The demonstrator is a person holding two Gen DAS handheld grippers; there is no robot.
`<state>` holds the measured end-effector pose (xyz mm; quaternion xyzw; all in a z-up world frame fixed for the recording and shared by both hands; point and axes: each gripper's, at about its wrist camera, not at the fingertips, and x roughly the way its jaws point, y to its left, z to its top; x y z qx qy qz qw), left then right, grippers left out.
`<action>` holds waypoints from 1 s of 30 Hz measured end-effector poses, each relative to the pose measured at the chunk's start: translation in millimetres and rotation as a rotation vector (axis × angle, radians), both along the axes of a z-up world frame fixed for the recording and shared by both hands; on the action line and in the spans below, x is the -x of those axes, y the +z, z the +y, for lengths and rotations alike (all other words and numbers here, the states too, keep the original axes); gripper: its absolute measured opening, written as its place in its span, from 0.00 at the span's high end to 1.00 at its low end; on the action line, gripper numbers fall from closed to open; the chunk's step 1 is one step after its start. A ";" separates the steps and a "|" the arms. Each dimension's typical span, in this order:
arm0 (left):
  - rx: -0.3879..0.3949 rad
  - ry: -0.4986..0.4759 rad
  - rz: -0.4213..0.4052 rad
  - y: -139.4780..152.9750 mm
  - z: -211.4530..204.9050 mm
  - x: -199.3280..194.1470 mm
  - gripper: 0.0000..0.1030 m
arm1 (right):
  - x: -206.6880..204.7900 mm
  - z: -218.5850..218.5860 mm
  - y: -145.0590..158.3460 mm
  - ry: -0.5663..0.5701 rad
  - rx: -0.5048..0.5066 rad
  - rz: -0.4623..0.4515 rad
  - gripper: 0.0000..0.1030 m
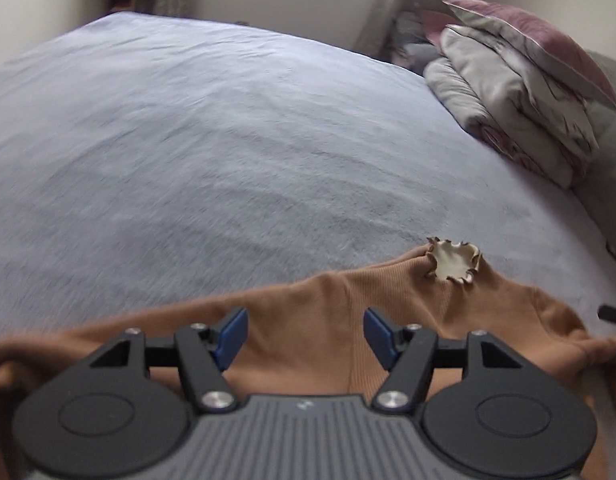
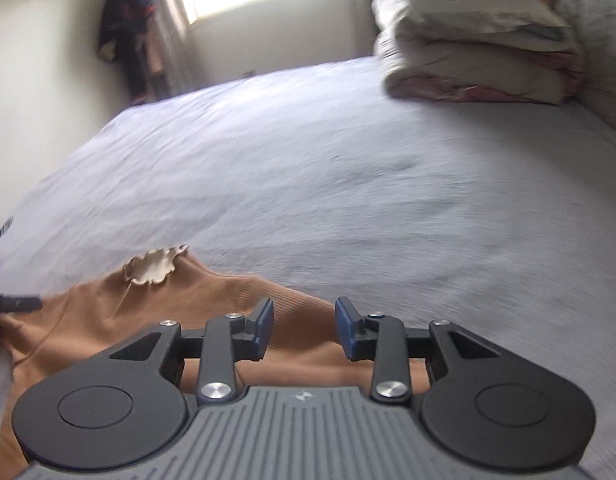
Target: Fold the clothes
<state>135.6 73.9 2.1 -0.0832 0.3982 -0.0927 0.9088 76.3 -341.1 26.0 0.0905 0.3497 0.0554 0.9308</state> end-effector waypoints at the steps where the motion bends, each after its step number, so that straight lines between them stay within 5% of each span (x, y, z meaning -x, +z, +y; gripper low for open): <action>1: -0.020 -0.024 -0.005 -3.7 -2.0 -7.3 0.36 | -9.6 4.4 -5.0 0.014 -0.002 0.010 0.64; 10: -0.067 -0.218 -0.039 -24.3 -21.9 -46.8 0.38 | -61.9 33.2 -41.6 0.097 0.106 0.071 0.64; 13: -0.040 -0.265 -0.039 -25.3 -26.7 -43.2 0.57 | -56.1 33.8 -44.1 0.111 0.119 0.050 0.71; 14: -0.052 -0.260 -0.048 -26.3 -28.0 -39.6 0.61 | -51.6 33.6 -43.2 0.129 0.119 0.045 0.85; 16: -0.064 -0.237 -0.071 -27.5 -28.1 -32.3 0.86 | -44.0 36.1 -42.8 0.151 0.126 0.025 0.92; 18: -0.052 -0.194 -0.104 -26.2 -25.8 -24.7 0.91 | -36.3 39.9 -40.1 0.140 0.162 -0.015 0.93; 25: -0.135 -0.098 -0.332 -8.4 -49.4 -16.3 0.92 | -34.7 54.2 -15.1 -0.008 0.333 -0.207 0.94; 30: -0.142 -0.062 -0.317 -13.7 -67.0 -51.6 0.92 | -68.1 43.9 -24.6 -0.082 0.348 -0.171 0.94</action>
